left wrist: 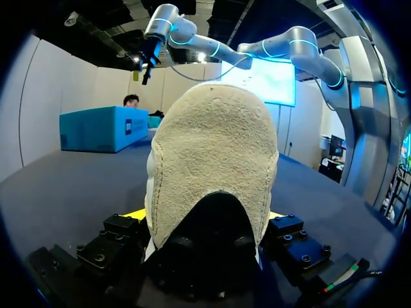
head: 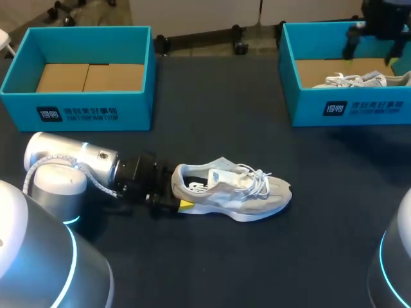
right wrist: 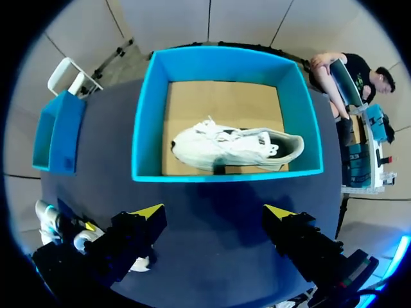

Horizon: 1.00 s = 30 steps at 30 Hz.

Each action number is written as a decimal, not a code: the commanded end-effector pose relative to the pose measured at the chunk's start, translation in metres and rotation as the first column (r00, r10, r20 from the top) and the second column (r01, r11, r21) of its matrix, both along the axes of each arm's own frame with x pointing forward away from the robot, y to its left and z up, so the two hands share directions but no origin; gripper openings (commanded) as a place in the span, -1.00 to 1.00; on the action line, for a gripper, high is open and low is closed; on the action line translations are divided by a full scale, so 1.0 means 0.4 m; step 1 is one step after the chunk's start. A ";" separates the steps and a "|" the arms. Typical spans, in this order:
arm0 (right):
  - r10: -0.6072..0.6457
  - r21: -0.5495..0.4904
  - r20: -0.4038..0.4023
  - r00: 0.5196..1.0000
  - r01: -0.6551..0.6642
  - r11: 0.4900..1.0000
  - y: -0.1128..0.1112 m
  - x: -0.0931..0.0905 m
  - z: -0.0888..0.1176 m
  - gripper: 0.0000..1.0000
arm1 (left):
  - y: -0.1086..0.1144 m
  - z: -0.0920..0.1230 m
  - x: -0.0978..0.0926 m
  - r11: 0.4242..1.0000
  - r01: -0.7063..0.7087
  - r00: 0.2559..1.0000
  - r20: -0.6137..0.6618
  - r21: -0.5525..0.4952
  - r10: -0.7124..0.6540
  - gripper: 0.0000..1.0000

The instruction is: Take the shoe out of the shoebox, open the shoe tongue, remove and reinsert the insole, then place the shoe into the shoebox

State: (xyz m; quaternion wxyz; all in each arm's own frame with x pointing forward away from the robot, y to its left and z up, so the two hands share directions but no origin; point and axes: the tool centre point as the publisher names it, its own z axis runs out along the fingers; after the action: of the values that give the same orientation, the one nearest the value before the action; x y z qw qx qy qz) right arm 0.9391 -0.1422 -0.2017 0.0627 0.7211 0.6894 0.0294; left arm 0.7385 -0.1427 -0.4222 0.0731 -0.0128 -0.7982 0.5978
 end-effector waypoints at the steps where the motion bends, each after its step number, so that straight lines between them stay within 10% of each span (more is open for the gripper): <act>1: -0.024 -0.019 0.014 1.000 0.024 1.000 0.083 -0.006 0.000 1.00 | 0.001 -0.001 0.000 1.000 -0.003 1.000 0.001 0.001 0.003 -1.00; 30: -0.057 0.083 -0.021 0.998 0.059 0.995 0.480 -0.173 -0.053 1.00 | 0.001 -0.001 0.000 1.000 -0.003 1.000 0.001 0.001 0.003 -1.00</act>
State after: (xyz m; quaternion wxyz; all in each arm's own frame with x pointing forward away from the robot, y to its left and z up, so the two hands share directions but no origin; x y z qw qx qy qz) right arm 0.8745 0.0418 -0.2184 0.0231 0.7423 0.6679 0.0477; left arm 0.7384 -0.1428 -0.4221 0.0731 -0.0127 -0.7982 0.5978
